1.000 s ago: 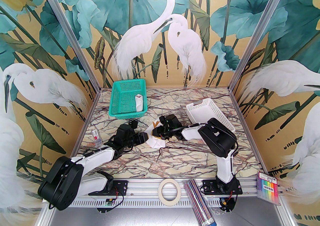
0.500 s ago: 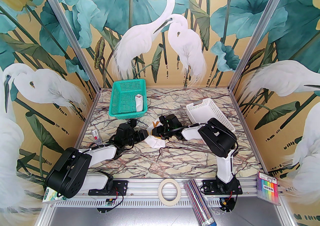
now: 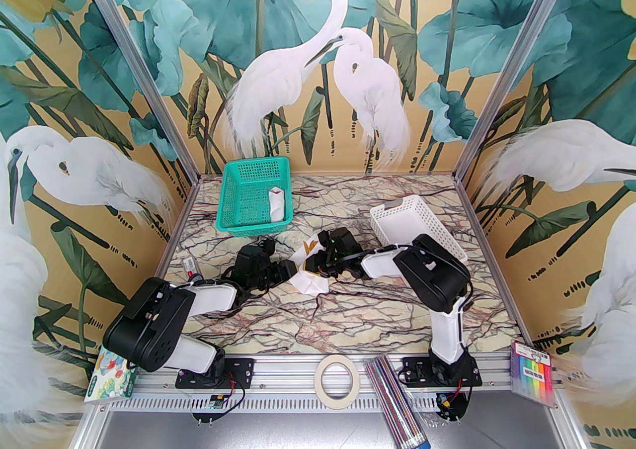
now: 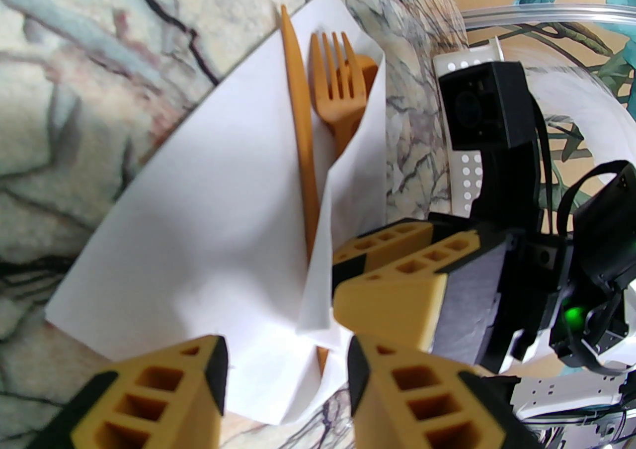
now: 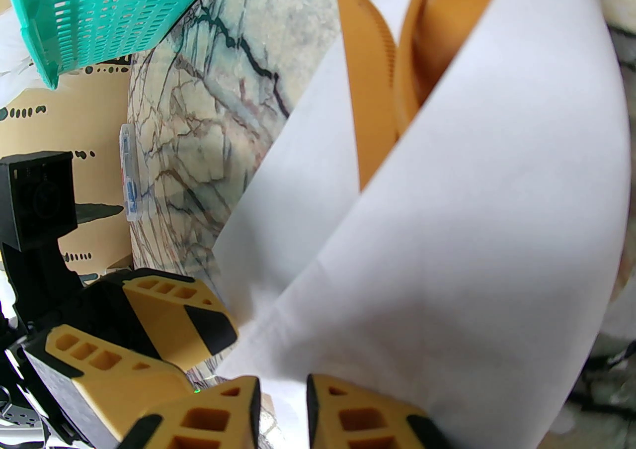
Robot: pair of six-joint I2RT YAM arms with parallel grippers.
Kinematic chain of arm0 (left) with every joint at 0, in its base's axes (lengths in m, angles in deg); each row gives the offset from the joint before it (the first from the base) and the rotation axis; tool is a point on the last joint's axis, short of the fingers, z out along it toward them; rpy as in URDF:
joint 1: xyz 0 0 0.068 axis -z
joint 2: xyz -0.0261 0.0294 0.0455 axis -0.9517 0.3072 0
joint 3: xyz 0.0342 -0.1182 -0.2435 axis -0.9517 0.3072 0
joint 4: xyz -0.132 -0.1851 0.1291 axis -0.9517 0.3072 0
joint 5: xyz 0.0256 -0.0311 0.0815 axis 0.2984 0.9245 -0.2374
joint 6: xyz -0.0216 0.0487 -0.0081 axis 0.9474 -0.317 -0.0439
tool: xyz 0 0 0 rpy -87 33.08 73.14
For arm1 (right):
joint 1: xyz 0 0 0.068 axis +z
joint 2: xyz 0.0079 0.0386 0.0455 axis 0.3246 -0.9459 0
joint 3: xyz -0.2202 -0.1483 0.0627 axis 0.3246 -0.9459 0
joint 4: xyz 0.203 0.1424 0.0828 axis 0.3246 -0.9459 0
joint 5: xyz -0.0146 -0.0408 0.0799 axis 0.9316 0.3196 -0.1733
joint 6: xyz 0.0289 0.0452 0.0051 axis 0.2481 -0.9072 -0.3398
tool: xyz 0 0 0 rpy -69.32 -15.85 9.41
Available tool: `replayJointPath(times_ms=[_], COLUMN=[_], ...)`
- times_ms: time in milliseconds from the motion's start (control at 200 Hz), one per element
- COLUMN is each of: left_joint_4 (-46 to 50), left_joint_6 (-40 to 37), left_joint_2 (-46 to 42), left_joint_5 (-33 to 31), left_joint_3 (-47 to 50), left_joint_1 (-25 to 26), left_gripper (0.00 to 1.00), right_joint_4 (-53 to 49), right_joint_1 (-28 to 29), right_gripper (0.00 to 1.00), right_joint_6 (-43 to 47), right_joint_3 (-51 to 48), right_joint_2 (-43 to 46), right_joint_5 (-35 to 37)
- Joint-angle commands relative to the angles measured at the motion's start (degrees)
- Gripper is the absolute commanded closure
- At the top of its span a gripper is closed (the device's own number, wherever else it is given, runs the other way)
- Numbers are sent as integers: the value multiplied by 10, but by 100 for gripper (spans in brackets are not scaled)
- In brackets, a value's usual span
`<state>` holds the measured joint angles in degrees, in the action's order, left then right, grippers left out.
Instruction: Place the utensils on the paper napkin and roll it up
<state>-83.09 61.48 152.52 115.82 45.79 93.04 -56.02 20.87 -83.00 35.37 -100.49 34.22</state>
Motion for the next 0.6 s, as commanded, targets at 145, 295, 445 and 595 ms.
replayJointPath(times_ms=[145, 295, 445, 595], left_joint_4=[-37, -41, -49, -42], left_joint_6=[6, 4, 4, 1], left_joint_2=[30, 42, 53, 64], left_joint_5=[31, 33, 39, 37], left_joint_3=[-24, -31, -36, -42], left_joint_1=[-4, -4, -4, -4], left_gripper=[58, 60, 64, 67], right_joint_4=[-22, -22, -22, -22], right_joint_1=[3, 3, 3, 3], right_gripper=[75, 75, 75, 75], right_joint_6=[6, 5, 5, 4], right_joint_3=[-2, -2, 0, 1], right_joint_2=[-17, -18, -19, -20], right_joint_5=[12, 9, 7, 8])
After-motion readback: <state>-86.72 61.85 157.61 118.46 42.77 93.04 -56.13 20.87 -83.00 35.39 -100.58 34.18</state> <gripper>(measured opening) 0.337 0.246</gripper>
